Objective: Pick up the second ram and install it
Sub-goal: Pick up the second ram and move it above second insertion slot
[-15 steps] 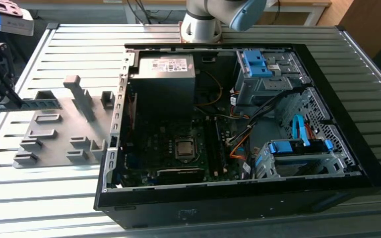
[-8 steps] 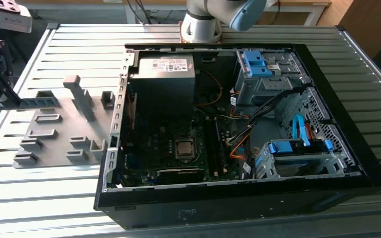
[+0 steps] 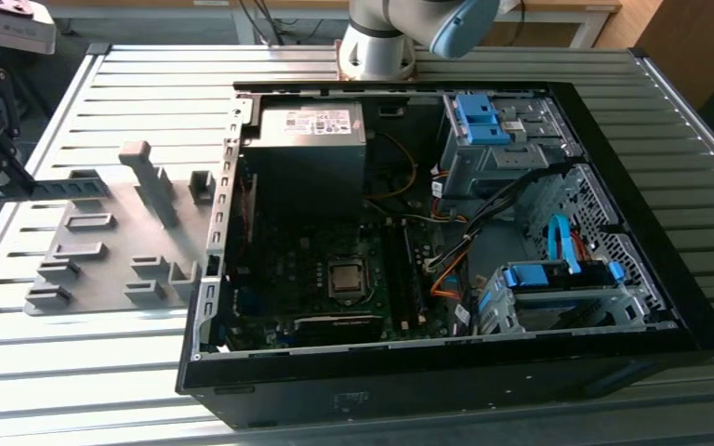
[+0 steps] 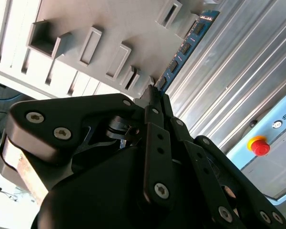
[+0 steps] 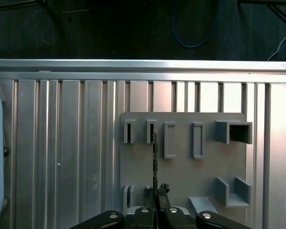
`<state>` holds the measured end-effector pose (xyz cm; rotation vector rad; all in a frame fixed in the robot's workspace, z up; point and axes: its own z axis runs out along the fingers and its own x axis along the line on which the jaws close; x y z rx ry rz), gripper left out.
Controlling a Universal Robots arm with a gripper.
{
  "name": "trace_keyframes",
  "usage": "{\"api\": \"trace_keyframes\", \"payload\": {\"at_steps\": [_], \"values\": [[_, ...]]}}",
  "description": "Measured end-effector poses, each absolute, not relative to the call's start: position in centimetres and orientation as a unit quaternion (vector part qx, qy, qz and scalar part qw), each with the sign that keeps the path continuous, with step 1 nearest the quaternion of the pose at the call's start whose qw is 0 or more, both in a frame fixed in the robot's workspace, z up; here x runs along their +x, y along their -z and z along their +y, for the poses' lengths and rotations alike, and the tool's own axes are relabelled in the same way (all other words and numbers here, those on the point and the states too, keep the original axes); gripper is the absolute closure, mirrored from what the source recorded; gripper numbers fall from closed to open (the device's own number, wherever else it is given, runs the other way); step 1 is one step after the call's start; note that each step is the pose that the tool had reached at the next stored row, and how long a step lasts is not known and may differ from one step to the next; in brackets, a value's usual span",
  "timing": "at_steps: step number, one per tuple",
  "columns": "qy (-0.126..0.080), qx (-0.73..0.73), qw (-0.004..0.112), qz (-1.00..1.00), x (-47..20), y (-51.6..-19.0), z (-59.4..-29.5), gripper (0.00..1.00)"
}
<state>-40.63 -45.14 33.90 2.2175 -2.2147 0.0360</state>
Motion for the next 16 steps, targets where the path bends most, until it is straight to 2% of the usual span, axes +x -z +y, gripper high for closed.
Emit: {"api": "trace_keyframes", "payload": {"at_steps": [16], "values": [[-0.012,0.707,0.004,-0.707,-40.6,-35.2,-45.1,0.86]]}}
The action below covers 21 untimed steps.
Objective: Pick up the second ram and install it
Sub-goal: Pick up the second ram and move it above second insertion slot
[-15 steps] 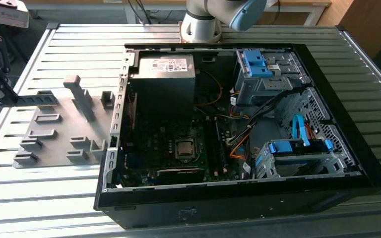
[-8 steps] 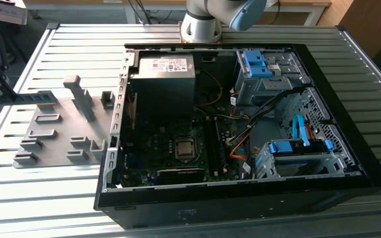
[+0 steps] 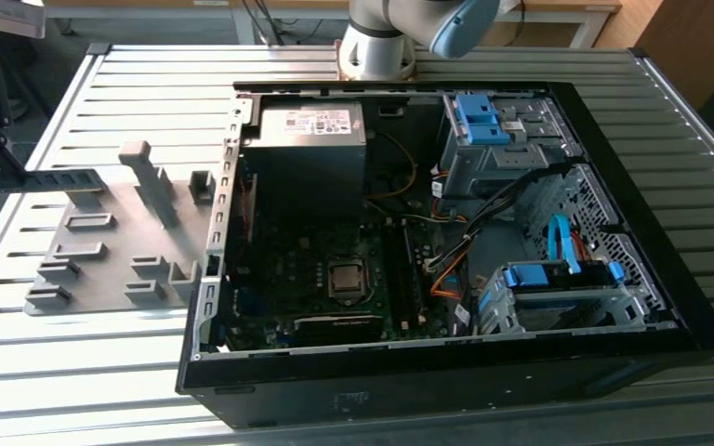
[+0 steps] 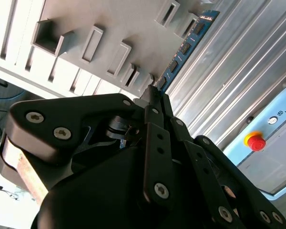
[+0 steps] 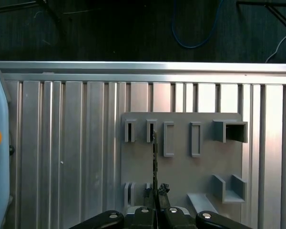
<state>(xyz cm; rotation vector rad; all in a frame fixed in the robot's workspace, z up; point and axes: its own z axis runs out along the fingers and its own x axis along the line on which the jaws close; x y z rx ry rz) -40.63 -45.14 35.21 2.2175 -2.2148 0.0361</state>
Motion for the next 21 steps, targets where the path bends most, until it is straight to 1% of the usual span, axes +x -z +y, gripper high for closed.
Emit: {"api": "trace_keyframes", "payload": {"at_steps": [21], "values": [[-0.012,0.707,0.004,-0.707,-40.6,-37.0,-45.1,0.86]]}}
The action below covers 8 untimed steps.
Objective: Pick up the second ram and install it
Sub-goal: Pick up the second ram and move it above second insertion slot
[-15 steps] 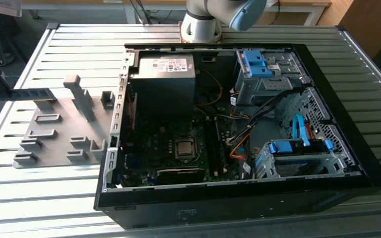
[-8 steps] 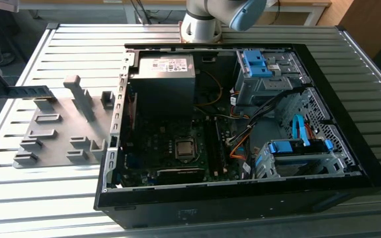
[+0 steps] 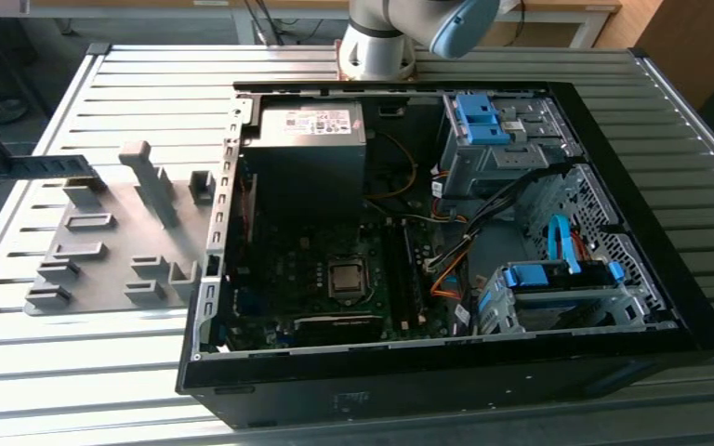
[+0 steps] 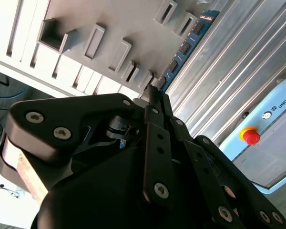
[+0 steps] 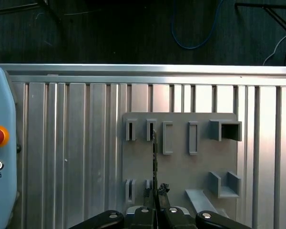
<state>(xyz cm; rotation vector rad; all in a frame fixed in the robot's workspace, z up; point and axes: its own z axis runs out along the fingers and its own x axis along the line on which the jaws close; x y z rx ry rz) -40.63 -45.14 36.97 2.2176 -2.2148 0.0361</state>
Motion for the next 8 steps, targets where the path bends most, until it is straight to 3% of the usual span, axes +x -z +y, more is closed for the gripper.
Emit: {"api": "trace_keyframes", "payload": {"at_steps": [8], "values": [[-0.011,0.707,0.004,-0.707,-40.63,-37.7,-45.14,0.86]]}}
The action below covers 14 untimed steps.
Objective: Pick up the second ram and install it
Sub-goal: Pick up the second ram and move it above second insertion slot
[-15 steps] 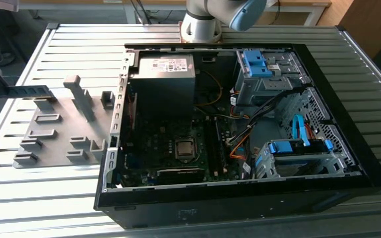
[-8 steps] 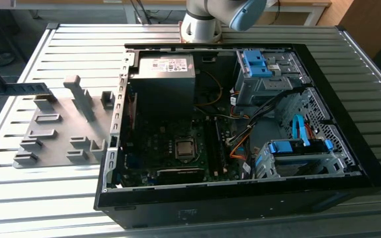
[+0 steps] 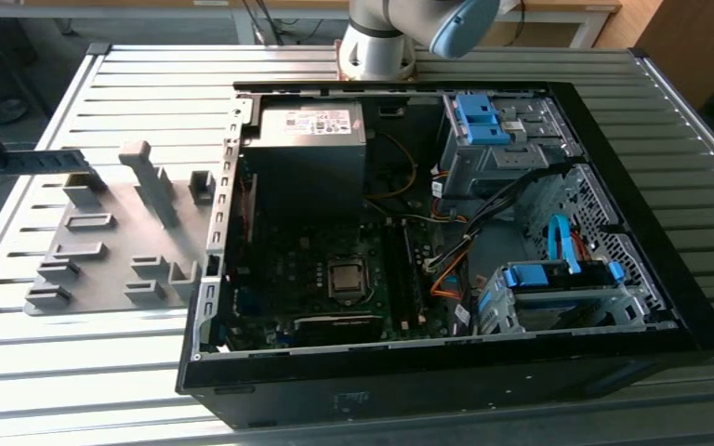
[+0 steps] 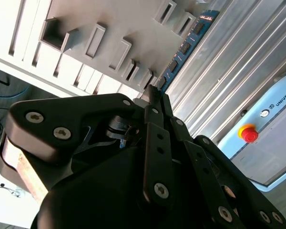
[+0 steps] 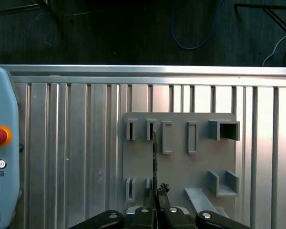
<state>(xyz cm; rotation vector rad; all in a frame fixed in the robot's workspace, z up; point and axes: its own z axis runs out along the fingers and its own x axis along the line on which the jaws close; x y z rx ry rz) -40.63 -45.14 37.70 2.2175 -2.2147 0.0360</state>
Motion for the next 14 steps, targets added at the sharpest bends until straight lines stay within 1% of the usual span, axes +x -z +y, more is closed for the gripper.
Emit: {"api": "trace_keyframes", "payload": {"at_steps": [14], "values": [[-0.012,0.708,0.004,-0.707,-40.6,-39.0,-45.1,0.86]]}}
